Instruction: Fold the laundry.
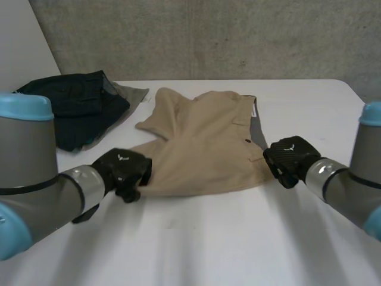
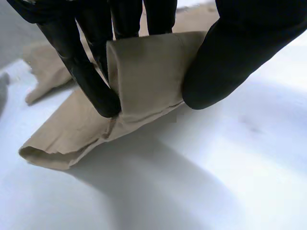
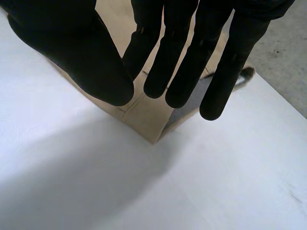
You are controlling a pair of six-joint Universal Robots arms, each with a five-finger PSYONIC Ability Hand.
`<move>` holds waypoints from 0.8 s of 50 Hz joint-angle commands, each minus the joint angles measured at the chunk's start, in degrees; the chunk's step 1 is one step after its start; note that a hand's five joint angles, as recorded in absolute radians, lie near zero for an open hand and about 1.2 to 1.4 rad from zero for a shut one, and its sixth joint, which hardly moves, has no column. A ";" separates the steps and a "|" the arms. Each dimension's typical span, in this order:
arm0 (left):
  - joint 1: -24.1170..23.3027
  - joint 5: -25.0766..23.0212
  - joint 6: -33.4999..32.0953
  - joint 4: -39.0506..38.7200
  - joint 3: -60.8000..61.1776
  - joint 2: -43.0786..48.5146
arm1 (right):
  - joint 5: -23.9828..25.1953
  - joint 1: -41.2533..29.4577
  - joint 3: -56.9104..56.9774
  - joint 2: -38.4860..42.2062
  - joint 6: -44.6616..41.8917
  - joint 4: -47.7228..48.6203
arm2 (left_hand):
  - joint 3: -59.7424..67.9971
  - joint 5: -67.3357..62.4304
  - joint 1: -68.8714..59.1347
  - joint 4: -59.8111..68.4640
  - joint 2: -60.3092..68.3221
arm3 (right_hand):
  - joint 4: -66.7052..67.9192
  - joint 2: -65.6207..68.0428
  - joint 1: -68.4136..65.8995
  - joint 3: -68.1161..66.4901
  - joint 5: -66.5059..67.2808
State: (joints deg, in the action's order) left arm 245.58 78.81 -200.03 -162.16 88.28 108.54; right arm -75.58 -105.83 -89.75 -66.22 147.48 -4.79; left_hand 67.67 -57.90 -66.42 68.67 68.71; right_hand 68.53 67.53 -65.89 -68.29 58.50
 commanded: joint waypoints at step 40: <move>2.97 5.83 5.18 11.60 -21.57 5.45 | -7.65 -6.85 -8.78 3.03 13.36 21.57 | 12.33 -12.10 -13.58 11.33 11.29 | 11.47 12.47 -14.11 -11.71 11.49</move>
State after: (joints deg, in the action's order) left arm 248.49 85.95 -196.23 -151.14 65.29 114.46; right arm -79.47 -112.34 -100.75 -65.79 161.32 14.44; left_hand 67.66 -57.90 -66.42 68.67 68.71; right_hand 57.96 59.52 -59.39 -58.07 47.74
